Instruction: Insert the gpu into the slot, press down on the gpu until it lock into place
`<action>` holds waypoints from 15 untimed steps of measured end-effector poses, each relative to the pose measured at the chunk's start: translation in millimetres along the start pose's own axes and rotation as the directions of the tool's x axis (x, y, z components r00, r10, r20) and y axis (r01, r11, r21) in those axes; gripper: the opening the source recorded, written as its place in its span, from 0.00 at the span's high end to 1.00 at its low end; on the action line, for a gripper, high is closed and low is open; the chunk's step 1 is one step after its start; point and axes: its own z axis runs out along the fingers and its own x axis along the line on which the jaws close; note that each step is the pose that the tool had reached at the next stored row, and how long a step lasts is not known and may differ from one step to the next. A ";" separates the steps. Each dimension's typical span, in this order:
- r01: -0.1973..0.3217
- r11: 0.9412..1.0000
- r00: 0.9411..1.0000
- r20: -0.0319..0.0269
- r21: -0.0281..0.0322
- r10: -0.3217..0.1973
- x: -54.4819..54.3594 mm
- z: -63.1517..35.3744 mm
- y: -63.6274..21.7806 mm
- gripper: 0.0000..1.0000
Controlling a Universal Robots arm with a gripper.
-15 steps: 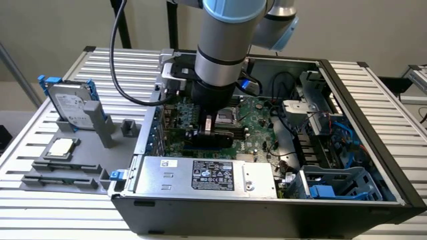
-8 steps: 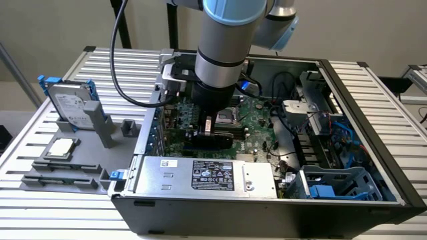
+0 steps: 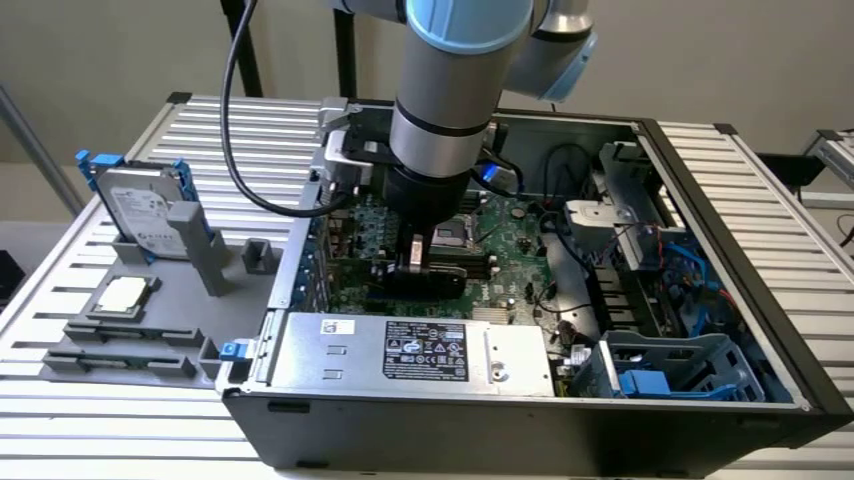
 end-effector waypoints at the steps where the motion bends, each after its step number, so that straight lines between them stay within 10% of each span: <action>1: 0.000 1.000 1.000 0.000 0.000 0.000 0.0 0.1 0.0 0.74; 15: 0.001 1.000 1.000 0.000 -0.004 -0.001 -1.9 -40.8 5.0 0.66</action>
